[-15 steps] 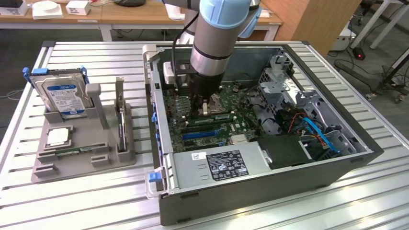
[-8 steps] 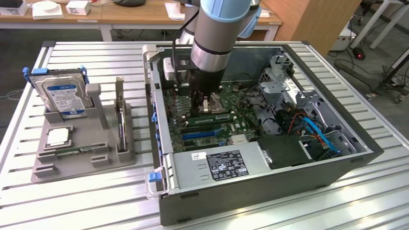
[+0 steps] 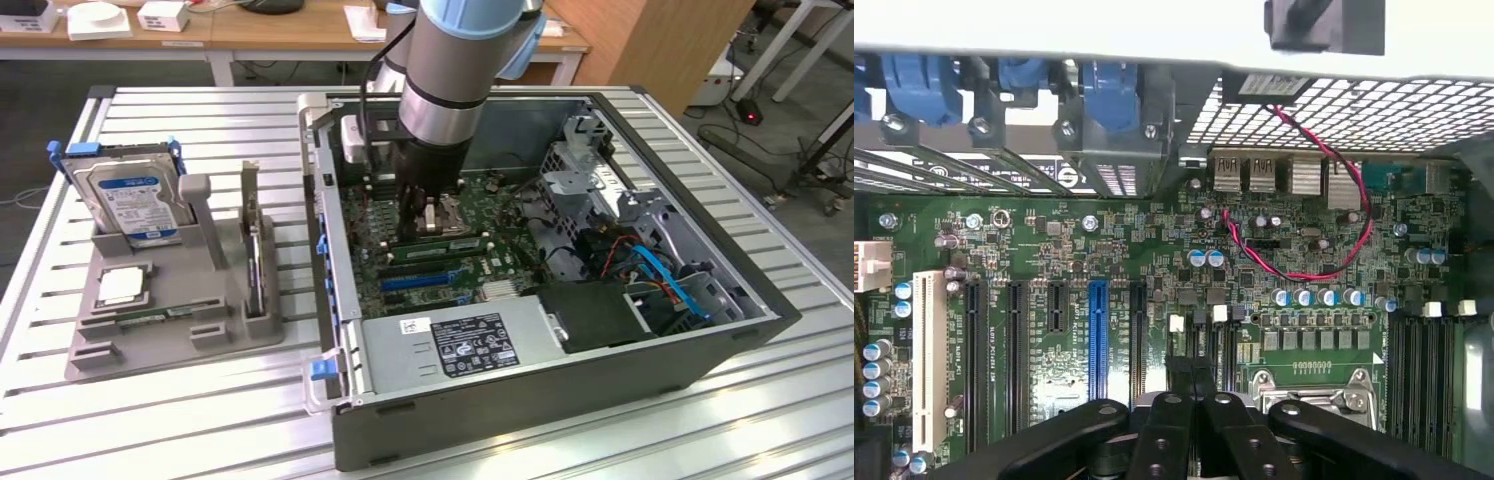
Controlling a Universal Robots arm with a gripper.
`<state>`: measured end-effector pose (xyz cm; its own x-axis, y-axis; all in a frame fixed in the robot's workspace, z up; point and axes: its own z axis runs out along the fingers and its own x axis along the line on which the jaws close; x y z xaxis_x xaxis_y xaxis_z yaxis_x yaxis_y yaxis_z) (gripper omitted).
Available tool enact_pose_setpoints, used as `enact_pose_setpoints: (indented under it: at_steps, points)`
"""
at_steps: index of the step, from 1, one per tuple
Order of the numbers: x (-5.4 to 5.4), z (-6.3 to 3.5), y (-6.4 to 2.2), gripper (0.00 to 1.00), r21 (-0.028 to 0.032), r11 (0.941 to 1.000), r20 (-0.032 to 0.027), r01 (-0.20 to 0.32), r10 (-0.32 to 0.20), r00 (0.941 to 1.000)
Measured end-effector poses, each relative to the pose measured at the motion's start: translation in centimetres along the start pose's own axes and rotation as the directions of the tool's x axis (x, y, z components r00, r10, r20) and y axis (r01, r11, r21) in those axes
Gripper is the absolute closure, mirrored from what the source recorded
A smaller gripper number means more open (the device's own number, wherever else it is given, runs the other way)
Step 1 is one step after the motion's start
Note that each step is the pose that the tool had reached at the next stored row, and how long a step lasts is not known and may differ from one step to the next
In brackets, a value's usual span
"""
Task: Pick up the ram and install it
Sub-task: 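Press down the ram until it locks into place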
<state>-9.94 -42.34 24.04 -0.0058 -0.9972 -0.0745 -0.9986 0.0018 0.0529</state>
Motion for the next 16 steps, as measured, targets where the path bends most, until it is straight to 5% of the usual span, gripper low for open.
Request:
enact_pose_setpoints:
  at_steps: [16]
  points:
    - [0.0,-0.15,-2.78,0.91,-0.0012,1.0000,-0.0001,0.000,0.000,1.0000]
